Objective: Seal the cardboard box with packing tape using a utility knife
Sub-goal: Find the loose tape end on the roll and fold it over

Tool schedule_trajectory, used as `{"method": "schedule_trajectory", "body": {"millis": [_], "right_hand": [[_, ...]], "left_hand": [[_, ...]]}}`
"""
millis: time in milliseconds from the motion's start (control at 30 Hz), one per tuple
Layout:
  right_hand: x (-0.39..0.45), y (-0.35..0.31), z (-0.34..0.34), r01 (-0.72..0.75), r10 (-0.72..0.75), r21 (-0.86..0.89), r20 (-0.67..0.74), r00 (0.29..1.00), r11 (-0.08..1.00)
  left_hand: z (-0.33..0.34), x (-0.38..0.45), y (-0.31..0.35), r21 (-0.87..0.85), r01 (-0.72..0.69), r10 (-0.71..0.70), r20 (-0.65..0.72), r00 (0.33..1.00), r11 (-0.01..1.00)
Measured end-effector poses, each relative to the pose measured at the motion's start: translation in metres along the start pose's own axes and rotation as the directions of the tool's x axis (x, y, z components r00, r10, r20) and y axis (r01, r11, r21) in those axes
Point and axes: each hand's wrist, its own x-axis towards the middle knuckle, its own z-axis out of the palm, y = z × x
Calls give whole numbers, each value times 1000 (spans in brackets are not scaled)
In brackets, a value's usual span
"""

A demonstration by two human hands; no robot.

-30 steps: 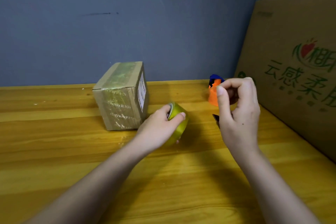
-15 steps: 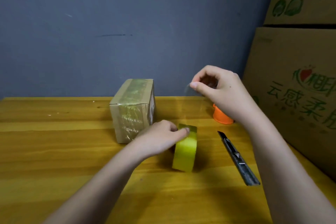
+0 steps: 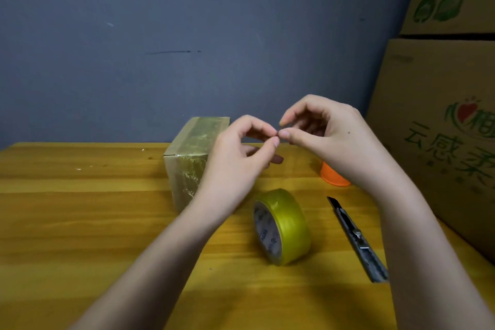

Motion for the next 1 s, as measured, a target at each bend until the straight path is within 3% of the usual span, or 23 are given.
{"method": "schedule_trajectory", "body": {"millis": [100,467,800,1000], "right_hand": [[1,1,1,-16,16,32,-18,1000,999],[1,2,-1,-50,37,242,57,998,969],[2,12,-7,-154,102,449,139,985,880],[3,10,4,-154,127,431,91,988,889]], "left_hand": [[-4,3,0,-37,55,-53,31,998,998],[-10,2,4,11,49,-49,27,998,999],[-11,4,4,-92,122,-121,11,993,988],[-13,3,2,-28,82,-83,-30,996,996]]}}
